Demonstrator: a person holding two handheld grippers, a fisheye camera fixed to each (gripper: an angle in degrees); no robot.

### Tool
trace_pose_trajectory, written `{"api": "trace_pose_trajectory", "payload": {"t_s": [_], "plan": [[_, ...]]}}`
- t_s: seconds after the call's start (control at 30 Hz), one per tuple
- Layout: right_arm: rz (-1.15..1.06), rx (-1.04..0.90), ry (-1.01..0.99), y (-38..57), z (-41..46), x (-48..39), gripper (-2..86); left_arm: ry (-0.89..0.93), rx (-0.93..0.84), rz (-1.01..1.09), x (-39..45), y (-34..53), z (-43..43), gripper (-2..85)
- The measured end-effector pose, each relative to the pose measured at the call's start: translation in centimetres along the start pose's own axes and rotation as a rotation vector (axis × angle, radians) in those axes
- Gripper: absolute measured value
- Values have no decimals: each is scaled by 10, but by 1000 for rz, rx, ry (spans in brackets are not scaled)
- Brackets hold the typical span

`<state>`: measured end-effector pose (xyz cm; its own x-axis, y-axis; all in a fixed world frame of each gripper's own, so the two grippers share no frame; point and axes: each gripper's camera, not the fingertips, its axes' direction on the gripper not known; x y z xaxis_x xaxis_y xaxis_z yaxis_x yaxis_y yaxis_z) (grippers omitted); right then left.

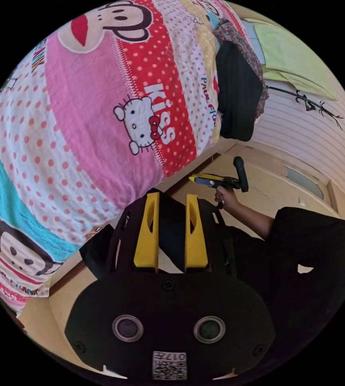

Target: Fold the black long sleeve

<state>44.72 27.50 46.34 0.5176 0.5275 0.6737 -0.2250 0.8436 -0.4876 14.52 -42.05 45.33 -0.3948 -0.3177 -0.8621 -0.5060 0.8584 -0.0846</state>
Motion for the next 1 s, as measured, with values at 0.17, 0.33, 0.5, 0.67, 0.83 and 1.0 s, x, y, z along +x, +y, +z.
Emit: {"api": "trace_pose_trajectory", "payload": {"t_s": [0.17,0.33,0.5,0.67,0.83,1.0], "plan": [[402,-22,-271,-24,52,87,111,-38,76,-26,-11,-19,20,97],[613,33,-443,-63,109,128,123,-236,179,205,48,-76,36,98],[618,31,-504,-129,170,153,132,-399,221,263,58,-108,92,66],[624,71,-487,-204,227,198,133,-275,313,260,45,-100,112,31],[636,-216,-384,-254,300,236,101,-357,342,301,65,-101,142,8],[533,-282,-421,-245,316,251,31,-516,452,321,102,-86,184,8]]}}
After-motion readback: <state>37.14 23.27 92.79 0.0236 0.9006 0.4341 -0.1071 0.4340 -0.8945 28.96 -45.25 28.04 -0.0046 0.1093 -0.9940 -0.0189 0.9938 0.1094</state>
